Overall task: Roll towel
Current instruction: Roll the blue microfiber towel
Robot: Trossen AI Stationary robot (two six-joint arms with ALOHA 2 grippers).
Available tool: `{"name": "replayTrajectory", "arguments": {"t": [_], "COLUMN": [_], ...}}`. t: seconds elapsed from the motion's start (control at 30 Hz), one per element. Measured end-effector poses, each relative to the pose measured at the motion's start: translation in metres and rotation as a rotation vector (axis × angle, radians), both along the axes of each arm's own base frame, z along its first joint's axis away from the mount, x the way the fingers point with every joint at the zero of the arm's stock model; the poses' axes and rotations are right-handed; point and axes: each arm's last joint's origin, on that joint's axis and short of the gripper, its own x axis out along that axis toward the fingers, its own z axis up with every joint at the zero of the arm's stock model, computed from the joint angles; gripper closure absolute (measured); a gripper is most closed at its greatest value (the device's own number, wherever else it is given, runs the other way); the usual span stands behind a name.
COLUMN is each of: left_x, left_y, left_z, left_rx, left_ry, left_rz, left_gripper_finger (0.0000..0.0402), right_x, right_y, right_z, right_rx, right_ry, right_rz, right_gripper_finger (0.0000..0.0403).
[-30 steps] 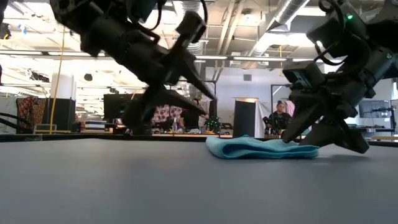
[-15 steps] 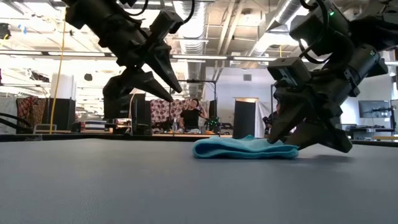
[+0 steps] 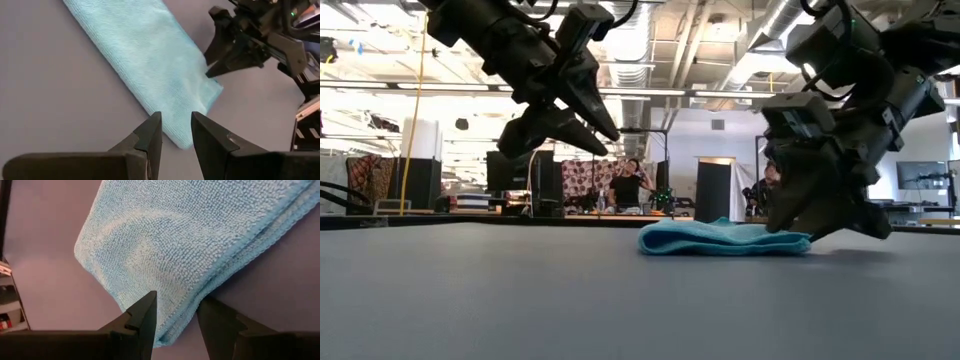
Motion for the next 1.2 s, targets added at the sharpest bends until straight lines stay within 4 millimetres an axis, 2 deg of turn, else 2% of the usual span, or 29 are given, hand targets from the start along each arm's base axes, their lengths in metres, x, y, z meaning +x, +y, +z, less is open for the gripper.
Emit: {"name": "replayTrajectory", "arguments": {"t": [0.17,0.27,0.4,0.53,0.6,0.7,0.8,0.97,1.1,1.2], "left_x": [0.000,0.002,0.006,0.006,0.006,0.005,0.004,-0.001,-0.009,-0.014], "left_y": [0.000,0.000,-0.002,-0.004,-0.005,-0.008,-0.011,-0.011,-0.013,-0.016], "left_z": [0.000,0.002,0.009,0.009,0.008,0.008,0.008,0.000,-0.010,-0.014], "left_rx": [0.003,0.028,0.087,0.159,0.194,0.271,0.351,0.466,0.558,0.603], "left_ry": [-0.001,-0.024,-0.096,-0.096,-0.087,-0.091,-0.088,0.000,0.113,0.170], "left_rz": [-0.006,-0.031,-0.131,-0.215,-0.279,-0.388,-0.481,-0.618,-0.746,-0.812], "left_gripper_finger": [0.0308,0.0308,0.0308,0.0308,0.0308,0.0308,0.0308,0.0308,0.0308,0.0308], "right_x": [-0.015,-0.018,-0.011,-0.007,-0.008,-0.012,-0.014,-0.012,0.002,0.017], "right_y": [-0.008,-0.009,-0.003,0.005,0.011,0.025,0.036,0.049,0.061,0.070], "right_z": [0.009,0.015,0.031,0.052,0.064,0.071,0.066,0.035,0.020,0.020], "right_rx": [-0.049,-0.098,-0.196,-0.349,-0.475,-0.672,-0.800,-0.825,-0.847,-0.940], "right_ry": [0.079,0.070,-0.115,-0.310,-0.368,-0.371,-0.285,-0.072,0.015,0.040], "right_rz": [0.007,0.061,0.201,0.315,0.364,0.491,0.607,0.740,0.783,0.773], "right_gripper_finger": [0.0237,0.0237,0.0237,0.0237,0.0240,0.0249,0.0261,0.0278,0.0287,0.0290]}}
